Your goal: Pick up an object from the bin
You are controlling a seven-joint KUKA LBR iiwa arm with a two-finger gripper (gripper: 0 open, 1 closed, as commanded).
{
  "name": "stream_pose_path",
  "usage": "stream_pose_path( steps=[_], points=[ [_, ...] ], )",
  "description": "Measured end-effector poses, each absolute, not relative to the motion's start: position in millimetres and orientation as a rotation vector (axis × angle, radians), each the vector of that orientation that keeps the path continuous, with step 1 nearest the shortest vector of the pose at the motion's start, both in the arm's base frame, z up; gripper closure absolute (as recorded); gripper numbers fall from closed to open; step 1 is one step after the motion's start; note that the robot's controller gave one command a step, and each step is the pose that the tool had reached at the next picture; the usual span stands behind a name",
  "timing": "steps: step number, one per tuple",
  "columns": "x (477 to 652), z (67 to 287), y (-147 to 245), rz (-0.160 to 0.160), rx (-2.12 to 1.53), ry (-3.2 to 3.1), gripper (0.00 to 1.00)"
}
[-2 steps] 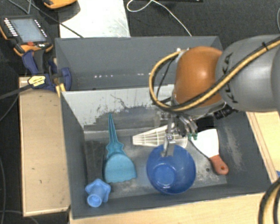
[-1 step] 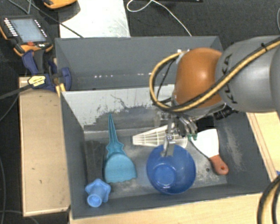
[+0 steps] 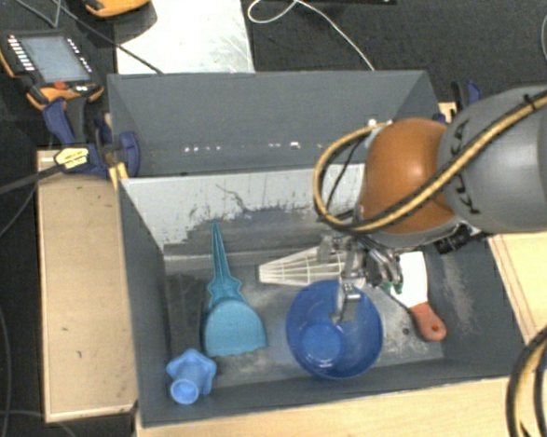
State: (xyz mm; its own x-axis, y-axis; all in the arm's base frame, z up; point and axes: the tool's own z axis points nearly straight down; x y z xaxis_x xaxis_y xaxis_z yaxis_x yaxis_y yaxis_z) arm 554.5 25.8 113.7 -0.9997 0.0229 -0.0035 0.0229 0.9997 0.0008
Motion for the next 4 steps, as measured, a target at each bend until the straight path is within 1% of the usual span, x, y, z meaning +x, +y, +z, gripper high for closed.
stream_pose_path(
  steps=[1,2,3,4],
  points=[
    [560.8,88,28,0.008,0.245,3.118,0.0],
    [567.2,78,29,0.006,0.068,3.116,1.0],
    [567.1,78,30,0.006,0.069,3.117,1.0],
    [563.1,139,25,0.006,0.007,3.11,1.0]
  ],
)
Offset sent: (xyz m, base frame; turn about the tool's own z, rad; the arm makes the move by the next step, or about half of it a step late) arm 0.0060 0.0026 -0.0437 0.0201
